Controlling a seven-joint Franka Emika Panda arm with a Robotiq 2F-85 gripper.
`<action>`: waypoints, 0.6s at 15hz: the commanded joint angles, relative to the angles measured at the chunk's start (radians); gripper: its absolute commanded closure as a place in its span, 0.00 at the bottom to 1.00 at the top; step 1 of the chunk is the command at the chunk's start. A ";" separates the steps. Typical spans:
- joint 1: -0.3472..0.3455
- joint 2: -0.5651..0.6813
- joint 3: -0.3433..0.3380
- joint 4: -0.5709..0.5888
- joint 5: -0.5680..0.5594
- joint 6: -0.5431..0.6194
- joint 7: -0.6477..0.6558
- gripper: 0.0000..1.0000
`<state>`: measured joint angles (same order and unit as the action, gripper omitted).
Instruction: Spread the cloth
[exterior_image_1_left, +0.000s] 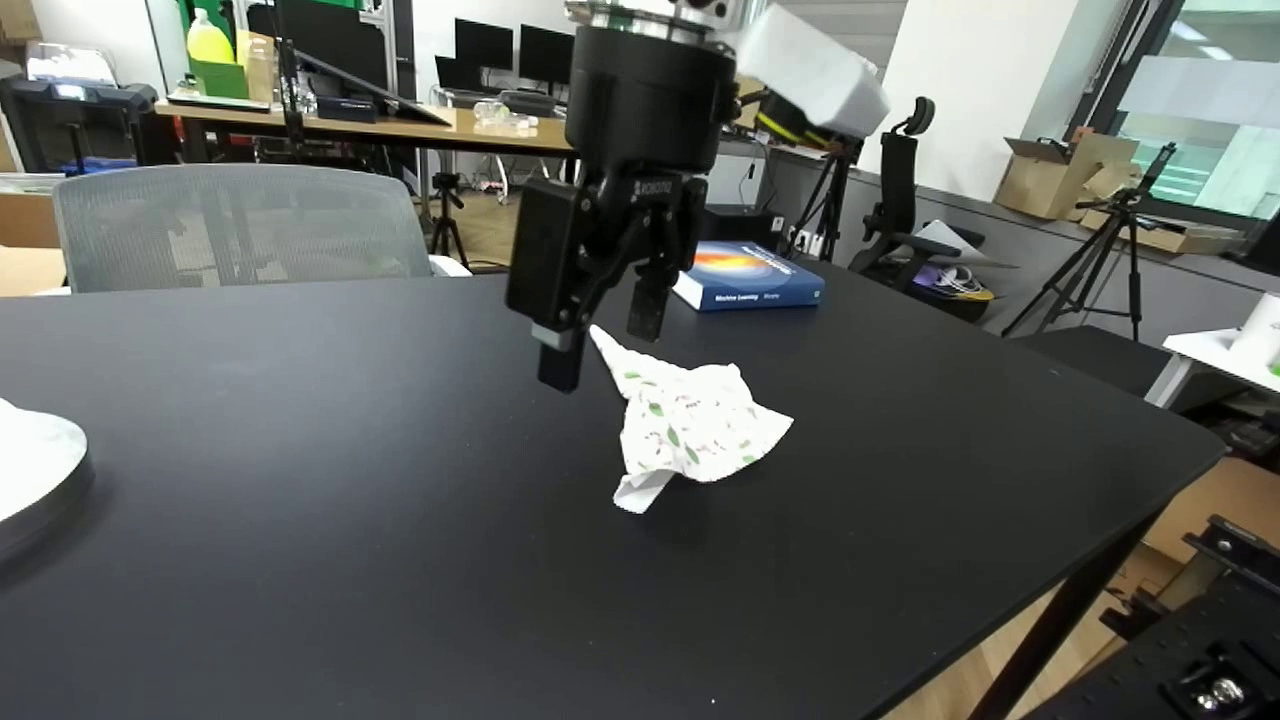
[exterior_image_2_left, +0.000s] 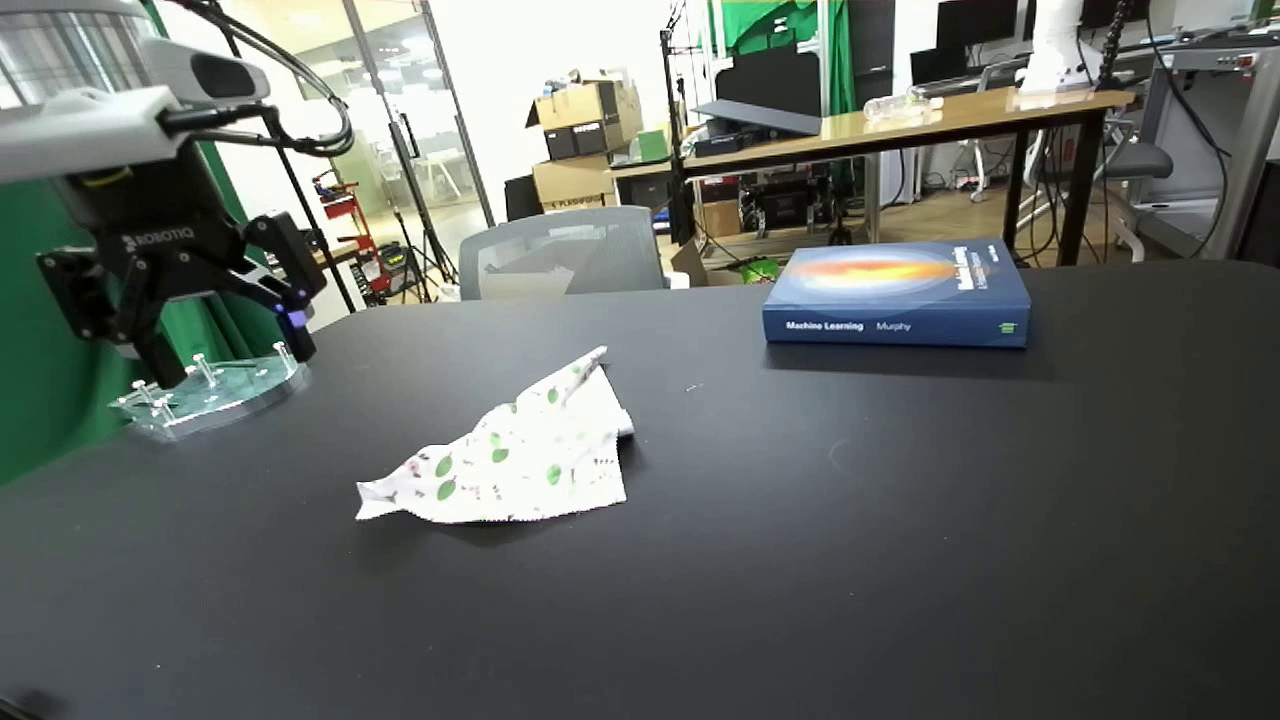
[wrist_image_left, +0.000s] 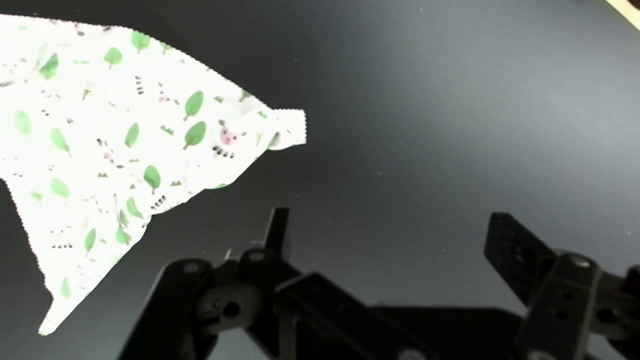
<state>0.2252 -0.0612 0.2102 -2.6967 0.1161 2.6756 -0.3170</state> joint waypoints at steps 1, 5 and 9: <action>-0.050 0.050 -0.042 -0.007 -0.202 -0.019 -0.048 0.00; -0.076 0.077 -0.060 -0.008 -0.254 -0.033 -0.089 0.00; -0.100 0.096 -0.083 -0.005 -0.336 -0.035 -0.050 0.00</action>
<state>0.1293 0.0368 0.1332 -2.7051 -0.1758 2.6437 -0.4210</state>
